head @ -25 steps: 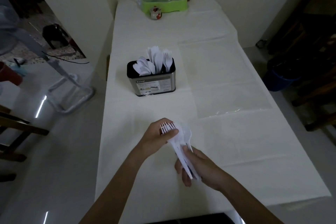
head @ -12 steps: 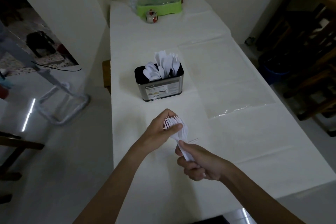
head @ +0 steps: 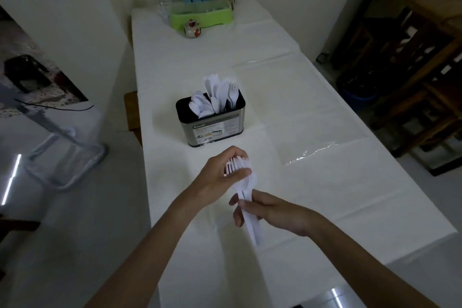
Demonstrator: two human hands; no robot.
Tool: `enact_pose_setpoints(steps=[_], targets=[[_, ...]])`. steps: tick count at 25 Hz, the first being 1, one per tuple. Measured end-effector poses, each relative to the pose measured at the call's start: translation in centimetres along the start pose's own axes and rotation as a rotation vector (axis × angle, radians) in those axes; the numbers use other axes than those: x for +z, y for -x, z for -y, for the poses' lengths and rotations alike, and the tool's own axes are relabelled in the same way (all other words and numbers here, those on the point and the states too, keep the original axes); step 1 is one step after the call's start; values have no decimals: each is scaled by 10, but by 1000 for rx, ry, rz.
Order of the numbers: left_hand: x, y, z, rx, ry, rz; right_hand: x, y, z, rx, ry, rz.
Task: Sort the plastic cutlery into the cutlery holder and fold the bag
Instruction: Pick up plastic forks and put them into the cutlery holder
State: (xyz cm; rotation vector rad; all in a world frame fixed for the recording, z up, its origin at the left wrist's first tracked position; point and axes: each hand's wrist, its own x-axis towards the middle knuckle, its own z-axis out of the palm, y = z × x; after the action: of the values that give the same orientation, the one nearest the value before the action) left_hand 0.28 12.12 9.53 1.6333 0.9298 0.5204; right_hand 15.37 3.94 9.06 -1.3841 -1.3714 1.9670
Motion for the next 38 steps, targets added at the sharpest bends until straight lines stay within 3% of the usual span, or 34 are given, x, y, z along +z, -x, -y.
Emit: enact_pose_setpoints(steps=[3,8,13,16,20,22,26,30,33,38], targets=[[1,-10,-3,80,-41,12,-10,-11,7,66,165,-8],[-6,-26,-3,128,-37,-73,-23,-26,17,50,-20,-44],[-12,-47,-7,93,-8,-234,-52,-41,36,8,92,-114],[-20,-55,-10,63,44,-460,-80,-53,46,-63,85,-205],[-52,-67,-1,63,67,-949,-129,-79,74,-206,64,-488],[-72,-80,15,-33,128,-1074,-148,-97,92,-313,23,-621],[-90,-111,45,-279,292,-1005,-161,-137,104,-443,-45,-795],[-87,-132,57,-332,368,-964,-164,-166,87,-435,101,-846],[-85,-134,67,-273,366,-973,-164,-172,72,-410,266,-813],[-86,-131,73,-236,364,-954,-166,-165,84,-295,534,-594]])
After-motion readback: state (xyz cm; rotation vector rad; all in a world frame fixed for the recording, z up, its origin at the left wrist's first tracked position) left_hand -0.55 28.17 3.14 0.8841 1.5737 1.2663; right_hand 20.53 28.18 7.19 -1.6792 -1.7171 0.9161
